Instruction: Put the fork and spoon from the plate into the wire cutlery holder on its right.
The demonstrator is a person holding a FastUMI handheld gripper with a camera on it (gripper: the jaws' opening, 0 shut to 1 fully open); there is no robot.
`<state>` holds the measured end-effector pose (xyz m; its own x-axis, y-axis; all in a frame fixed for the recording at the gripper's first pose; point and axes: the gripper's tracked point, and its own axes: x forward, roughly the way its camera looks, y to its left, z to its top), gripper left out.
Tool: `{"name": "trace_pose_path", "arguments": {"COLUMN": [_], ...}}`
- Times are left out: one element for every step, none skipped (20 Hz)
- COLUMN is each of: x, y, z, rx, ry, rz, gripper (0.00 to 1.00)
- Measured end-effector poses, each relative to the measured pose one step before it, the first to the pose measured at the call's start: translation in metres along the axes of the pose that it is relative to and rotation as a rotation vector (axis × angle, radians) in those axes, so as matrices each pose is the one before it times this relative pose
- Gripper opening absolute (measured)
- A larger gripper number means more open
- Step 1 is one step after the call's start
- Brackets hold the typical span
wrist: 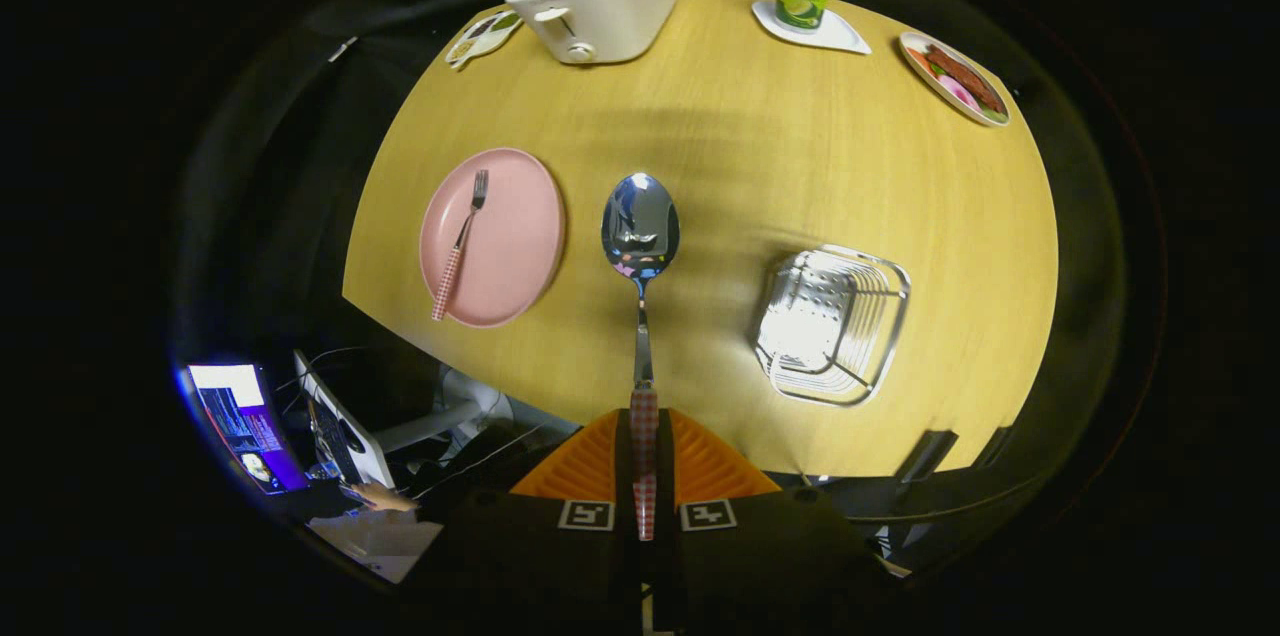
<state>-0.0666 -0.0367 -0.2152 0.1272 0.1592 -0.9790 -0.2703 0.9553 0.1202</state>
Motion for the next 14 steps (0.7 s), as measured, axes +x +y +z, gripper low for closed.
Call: {"name": "trace_pose_path", "arguments": {"x": [-0.00701,-0.00718,-0.00598,-0.00565,-0.00438,-0.00222,-0.00022,0.00077,0.00147,0.00032,0.00065,0.00321,0.00138,0.00216], "y": [-0.01182,-0.01053,-0.00943,-0.00743,-0.00737,-0.00751,-0.00966,-0.00956,-0.00685,-0.00484,-0.00234,0.00041,-0.00139,-0.00452], "z": [-0.00536,-0.00634,-0.00491,-0.00395,-0.00366,-0.00628,-0.00269,-0.00216,-0.00174,-0.00298,0.00098,0.00254,0.00243,0.00253], "rx": [0.00503,0.00418,0.00528,0.00712,0.00248,-0.01632,-0.02636,-0.02794,-0.01962,-0.00905,0.00656,0.00458,-0.00781,-0.01544], "ry": [0.02098,0.02647,0.02297,0.02611,0.02985,0.04144,0.03310,0.03028,0.03322,0.03870,0.02875,0.02677,0.03035,0.02694], "rz": [-0.00554,-0.00489,-0.00172,0.00286,0.00192,-0.00460,-0.01940,-0.02467,-0.01363,-0.00213,0.00284,0.00510,0.00256,-0.00690], "gripper": [0.09,0.09,0.09,0.10,0.09,0.09,0.09,0.09,0.09,0.09,0.09,0.09,0.09,0.09]}}
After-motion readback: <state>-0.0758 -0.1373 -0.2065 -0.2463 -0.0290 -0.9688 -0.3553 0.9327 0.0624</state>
